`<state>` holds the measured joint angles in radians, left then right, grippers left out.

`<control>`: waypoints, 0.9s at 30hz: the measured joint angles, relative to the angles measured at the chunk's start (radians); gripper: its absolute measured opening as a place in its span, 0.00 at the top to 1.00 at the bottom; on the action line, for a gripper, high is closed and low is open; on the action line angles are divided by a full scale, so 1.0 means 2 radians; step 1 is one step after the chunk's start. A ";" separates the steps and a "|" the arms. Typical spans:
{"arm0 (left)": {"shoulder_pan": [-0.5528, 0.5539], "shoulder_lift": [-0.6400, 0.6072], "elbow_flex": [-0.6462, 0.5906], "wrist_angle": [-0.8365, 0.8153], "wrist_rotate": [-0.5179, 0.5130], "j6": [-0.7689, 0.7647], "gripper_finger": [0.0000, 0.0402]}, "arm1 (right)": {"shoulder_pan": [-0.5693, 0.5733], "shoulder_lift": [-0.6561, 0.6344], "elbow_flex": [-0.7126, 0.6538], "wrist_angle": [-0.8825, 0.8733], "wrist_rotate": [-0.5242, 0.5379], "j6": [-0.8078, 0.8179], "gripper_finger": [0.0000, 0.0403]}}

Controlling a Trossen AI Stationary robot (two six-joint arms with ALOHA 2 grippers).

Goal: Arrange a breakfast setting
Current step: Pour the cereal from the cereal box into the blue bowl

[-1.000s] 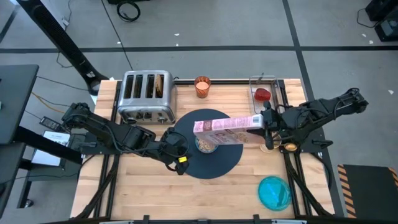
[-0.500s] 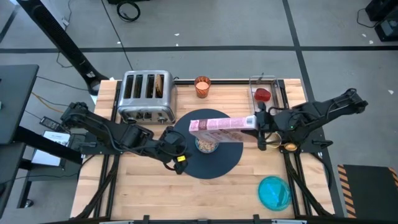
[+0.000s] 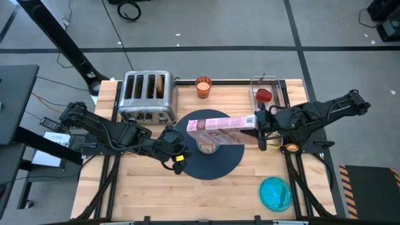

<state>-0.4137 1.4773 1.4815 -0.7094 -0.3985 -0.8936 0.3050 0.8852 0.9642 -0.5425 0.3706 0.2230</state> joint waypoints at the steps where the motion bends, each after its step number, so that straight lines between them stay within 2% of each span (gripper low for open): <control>1: 0.000 0.000 0.000 0.000 0.000 0.000 0.64 | 0.000 -0.003 0.000 -0.006 0.000 0.002 0.60; 7: 0.000 0.000 0.000 0.001 0.000 0.000 0.64 | 0.001 -0.008 0.000 -0.039 -0.020 0.015 0.60; 12: 0.000 0.000 0.000 0.002 0.000 -0.004 0.64 | 0.001 -0.013 0.000 -0.046 -0.017 0.017 0.60; 18: 0.000 0.000 0.000 0.014 0.000 -0.003 0.64 | 0.001 -0.047 0.000 -0.052 -0.016 0.018 0.60; 22: 0.000 -0.002 0.000 0.039 0.000 0.016 0.64 | 0.001 -0.073 0.000 -0.061 -0.016 0.016 0.60; 27: 0.004 -0.012 0.000 0.109 -0.006 0.060 0.64 | 0.001 -0.107 0.000 -0.078 -0.028 0.014 0.60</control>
<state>-0.4061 1.4541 1.4812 -0.4906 -0.4101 -0.7731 0.3061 0.6721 0.9638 -0.6993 0.3139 0.2508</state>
